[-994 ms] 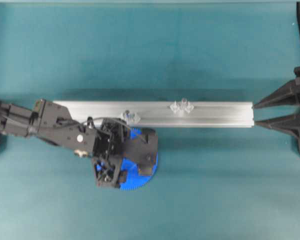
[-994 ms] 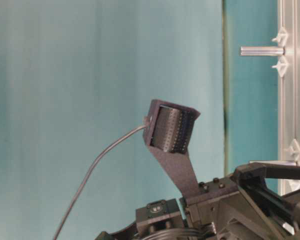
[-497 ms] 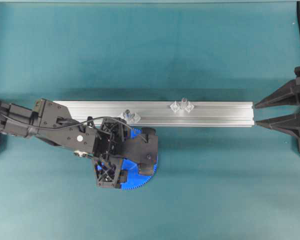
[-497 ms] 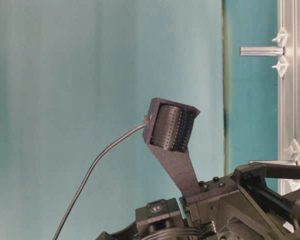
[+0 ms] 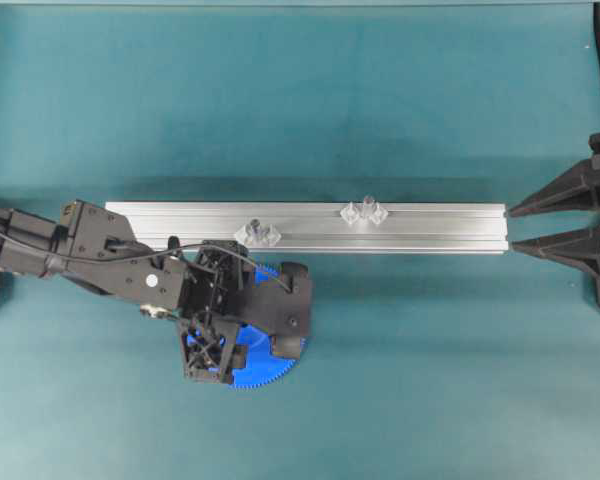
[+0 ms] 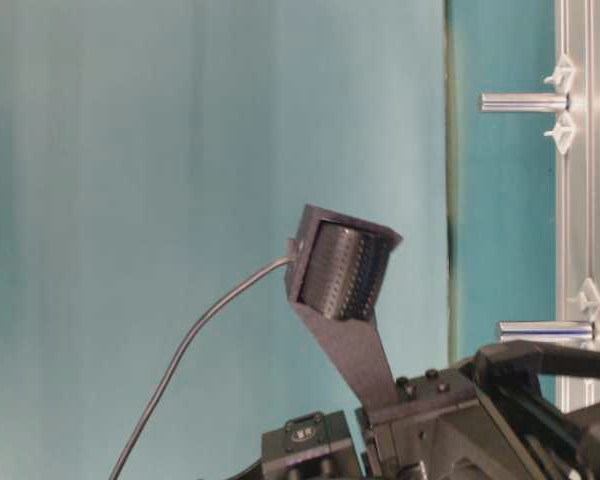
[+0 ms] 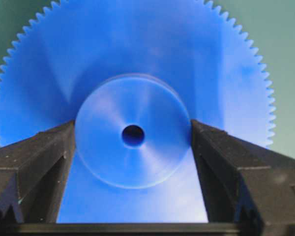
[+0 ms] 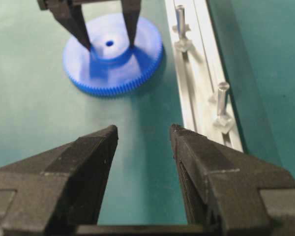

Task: Insert the large gear onto the shaft.
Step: 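Lower the left gripper and close it on the gear hub, then lift the blue gear and carry it over the right shaft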

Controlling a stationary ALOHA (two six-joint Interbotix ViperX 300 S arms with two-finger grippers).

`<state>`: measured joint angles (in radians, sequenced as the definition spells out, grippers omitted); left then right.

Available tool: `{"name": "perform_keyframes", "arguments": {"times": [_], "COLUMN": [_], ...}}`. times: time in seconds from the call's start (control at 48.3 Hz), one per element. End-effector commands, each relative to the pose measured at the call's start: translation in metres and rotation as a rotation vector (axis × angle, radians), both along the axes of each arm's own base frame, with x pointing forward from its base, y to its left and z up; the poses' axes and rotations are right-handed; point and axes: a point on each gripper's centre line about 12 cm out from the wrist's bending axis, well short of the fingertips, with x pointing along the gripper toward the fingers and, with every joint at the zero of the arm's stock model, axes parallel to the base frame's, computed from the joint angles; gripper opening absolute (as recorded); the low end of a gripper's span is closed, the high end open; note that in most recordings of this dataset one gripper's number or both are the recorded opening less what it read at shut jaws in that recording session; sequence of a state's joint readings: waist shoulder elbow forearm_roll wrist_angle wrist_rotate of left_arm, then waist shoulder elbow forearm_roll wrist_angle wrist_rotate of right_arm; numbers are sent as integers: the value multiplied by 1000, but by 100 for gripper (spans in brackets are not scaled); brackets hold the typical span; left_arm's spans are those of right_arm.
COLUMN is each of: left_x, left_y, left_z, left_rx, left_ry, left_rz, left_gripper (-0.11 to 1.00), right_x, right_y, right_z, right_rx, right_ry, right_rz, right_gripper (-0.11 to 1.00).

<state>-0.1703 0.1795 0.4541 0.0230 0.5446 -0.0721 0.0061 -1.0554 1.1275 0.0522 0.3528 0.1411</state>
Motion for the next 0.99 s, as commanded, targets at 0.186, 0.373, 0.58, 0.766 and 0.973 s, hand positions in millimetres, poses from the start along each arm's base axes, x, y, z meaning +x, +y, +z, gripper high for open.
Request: {"name": "perform_keyframes", "arguments": {"times": [0.186,0.373,0.58,0.766,0.973], "left_x": [15,20,30,41,53], "left_y": [-5,3,30,54,77], "left_z": [61,87,116,134,145], "left_rx": [-15,8,45,96,142], "left_ry": [-167,-205,-238,-290,-323], "left_rz": [-34,-60,-52,-71,-81], "left_gripper": [77,77,77,77,77], "right_x": [1,1,-2,-3,-5], "right_y": [0,0,0,0,0], "right_z": [4,4,4,5,4], "right_rx": [3,3,4,4,3], "right_ry": [-15,-15,-24,-34,-37], "right_rz": [-1,-1,-2,-2,-2], "right_gripper": [57,57,57,57,57]}}
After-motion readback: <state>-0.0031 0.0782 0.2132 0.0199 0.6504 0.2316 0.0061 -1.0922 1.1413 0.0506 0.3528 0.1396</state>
